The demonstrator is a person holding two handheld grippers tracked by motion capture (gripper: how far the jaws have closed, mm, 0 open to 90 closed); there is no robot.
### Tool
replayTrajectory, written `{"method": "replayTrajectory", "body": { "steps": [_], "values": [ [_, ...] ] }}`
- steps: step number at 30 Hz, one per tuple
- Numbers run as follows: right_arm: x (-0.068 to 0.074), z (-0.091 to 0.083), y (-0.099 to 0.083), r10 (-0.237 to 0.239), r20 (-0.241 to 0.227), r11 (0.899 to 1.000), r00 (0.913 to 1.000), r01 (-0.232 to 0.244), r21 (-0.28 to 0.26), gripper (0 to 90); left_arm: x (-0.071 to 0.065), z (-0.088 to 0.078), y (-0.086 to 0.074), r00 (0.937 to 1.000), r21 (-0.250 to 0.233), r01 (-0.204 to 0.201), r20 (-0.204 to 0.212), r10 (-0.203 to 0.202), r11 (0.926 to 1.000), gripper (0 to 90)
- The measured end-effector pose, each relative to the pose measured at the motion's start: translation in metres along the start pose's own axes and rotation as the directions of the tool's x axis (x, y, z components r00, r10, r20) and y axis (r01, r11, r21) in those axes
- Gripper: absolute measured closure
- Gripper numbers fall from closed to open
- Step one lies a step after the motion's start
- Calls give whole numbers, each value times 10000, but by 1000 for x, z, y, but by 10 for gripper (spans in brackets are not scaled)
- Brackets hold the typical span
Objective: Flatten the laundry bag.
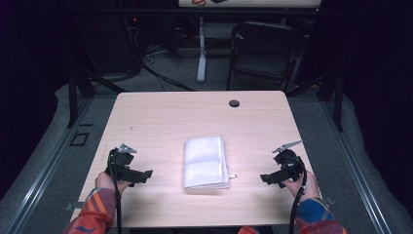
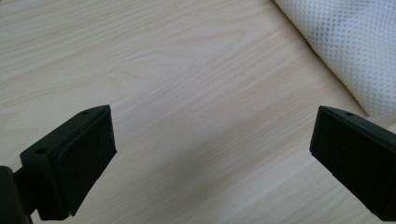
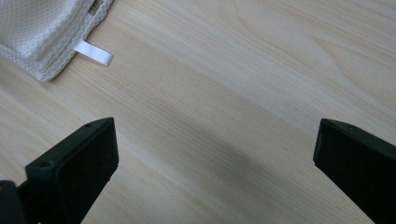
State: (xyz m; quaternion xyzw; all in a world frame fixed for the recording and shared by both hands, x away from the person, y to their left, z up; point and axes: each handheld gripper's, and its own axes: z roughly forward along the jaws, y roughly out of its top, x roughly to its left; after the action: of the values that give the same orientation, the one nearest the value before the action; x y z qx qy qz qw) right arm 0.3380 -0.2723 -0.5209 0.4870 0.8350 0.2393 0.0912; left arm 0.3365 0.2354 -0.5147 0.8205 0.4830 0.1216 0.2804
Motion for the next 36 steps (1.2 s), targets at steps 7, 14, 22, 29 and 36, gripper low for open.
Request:
{"method": "replayTrajectory", "body": {
  "steps": [7, 14, 22, 29, 36],
  "values": [
    [2, 1, 2, -134, -23, 9999, 9999, 134, 57, 2, -3, 2, 3, 9998, 61, -131, 147, 131, 9999, 3],
    [0, 3, 3, -207, -126, 9995, 9997, 209, 228, 7, -12, 7, 11, 9978, 208, -574, 359, 566, 9981, 3],
    [3, 2, 3, -172, -137, 9998, 9998, 173, 134, 12, -26, 8, 18, 9932, 194, -1013, 592, 1000, 9947, 3],
    [6, 2, 4, -248, -326, 9996, 9992, 252, 102, 19, -39, 10, 23, 9872, 51, -1348, 870, 1338, 9909, 8],
    [8, 4, 6, -418, -316, 9985, 9986, 429, 330, 26, -55, 14, 29, 9816, -233, -1604, 1007, 1619, 9868, 10]
  ]
}}
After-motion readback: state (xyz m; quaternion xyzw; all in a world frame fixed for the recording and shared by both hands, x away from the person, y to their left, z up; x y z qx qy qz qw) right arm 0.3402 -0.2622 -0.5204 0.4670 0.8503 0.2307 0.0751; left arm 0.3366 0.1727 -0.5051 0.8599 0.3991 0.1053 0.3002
